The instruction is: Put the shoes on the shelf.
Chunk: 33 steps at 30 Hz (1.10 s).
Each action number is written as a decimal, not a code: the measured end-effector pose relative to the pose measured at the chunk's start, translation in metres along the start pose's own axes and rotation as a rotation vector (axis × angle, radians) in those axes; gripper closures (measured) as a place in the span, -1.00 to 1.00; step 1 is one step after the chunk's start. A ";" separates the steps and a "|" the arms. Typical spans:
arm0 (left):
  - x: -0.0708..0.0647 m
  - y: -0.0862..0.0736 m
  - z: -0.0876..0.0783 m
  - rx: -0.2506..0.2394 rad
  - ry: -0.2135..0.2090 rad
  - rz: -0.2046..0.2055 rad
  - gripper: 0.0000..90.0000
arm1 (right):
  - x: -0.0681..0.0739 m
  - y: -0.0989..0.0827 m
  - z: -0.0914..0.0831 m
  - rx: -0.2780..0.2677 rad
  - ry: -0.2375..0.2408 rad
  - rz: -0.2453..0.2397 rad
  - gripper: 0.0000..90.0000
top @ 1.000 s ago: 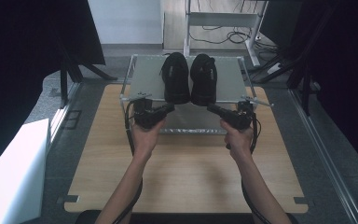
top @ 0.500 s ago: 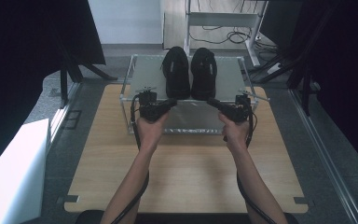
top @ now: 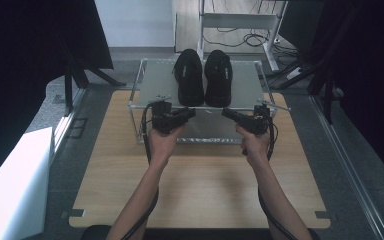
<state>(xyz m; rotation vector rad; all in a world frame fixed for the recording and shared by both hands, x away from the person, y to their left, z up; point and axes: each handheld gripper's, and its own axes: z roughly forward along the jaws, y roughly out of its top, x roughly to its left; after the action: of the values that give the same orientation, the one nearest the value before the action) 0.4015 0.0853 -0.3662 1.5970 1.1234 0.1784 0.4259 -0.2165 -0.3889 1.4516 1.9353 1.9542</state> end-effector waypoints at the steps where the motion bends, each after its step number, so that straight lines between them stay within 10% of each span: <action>1: 0.000 0.000 0.000 0.000 0.000 0.000 0.26 | 0.000 0.000 0.000 0.000 0.000 0.000 0.61; 15: 0.009 -0.027 -0.023 0.036 0.095 0.072 -0.56 | -0.004 -0.020 -0.024 0.041 -0.063 -0.143 -0.10; 27: 0.017 -0.056 -0.048 0.088 0.164 0.120 -0.76 | 0.001 -0.035 -0.043 0.098 -0.092 -0.253 -0.49; 33: 0.013 -0.068 -0.060 0.135 0.233 0.219 -0.89 | 0.001 -0.043 -0.055 0.148 -0.110 -0.285 -0.62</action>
<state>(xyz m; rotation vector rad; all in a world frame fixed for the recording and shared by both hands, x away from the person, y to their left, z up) 0.3320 0.1307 -0.4060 1.8557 1.1548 0.4511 0.3682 -0.2487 -0.4108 1.2008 2.1368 1.6095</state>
